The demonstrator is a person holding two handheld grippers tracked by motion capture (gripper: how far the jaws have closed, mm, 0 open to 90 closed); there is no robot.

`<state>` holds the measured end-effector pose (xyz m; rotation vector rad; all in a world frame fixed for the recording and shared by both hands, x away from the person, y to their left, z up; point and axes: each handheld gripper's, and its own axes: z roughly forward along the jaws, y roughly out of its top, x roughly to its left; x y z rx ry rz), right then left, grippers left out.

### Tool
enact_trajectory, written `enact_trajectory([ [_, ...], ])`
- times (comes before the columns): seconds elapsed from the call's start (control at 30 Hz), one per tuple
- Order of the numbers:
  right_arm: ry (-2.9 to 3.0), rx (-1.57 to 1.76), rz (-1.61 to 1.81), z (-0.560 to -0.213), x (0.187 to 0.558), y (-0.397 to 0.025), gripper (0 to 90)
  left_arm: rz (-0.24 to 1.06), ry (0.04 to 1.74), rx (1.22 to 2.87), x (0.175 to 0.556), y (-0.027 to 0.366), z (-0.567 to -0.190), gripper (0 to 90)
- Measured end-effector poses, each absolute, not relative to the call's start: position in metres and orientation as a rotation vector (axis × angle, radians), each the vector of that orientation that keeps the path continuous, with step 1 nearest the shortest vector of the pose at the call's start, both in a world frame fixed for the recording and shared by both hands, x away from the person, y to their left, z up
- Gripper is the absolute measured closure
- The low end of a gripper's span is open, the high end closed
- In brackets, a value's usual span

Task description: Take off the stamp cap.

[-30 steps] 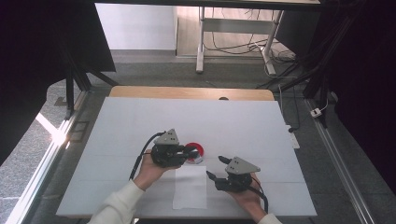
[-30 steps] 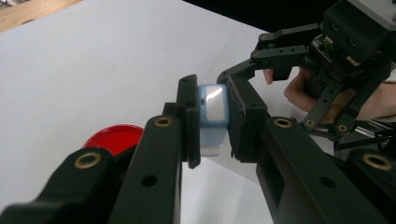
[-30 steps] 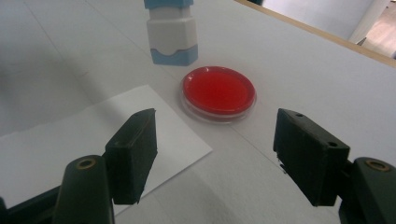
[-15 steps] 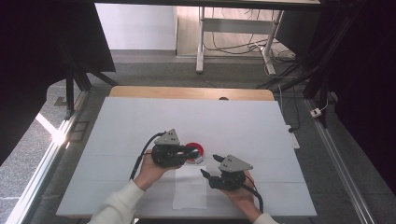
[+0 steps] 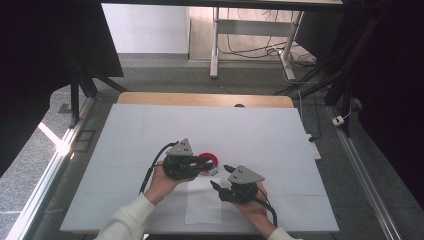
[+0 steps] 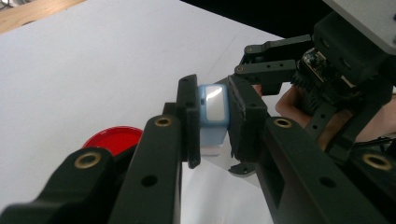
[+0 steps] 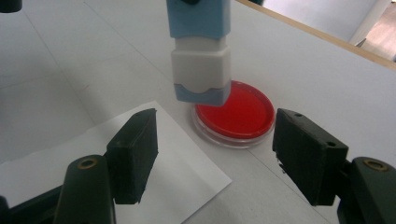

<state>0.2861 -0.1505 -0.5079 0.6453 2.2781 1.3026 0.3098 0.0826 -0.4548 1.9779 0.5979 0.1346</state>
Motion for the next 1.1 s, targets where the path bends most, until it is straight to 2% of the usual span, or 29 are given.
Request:
enact_trajectory([
  [0.33,2.264,0.640,1.294,-0.505,0.286,-0.141,35.9,0.138,0.605,1.982,0.310,0.080,-0.458,75.8],
  [1.1,2.258,0.649,1.236,-0.506,0.287,-0.132,53.7,0.144,0.622,1.970,0.310,0.078,-0.460,75.8],
])
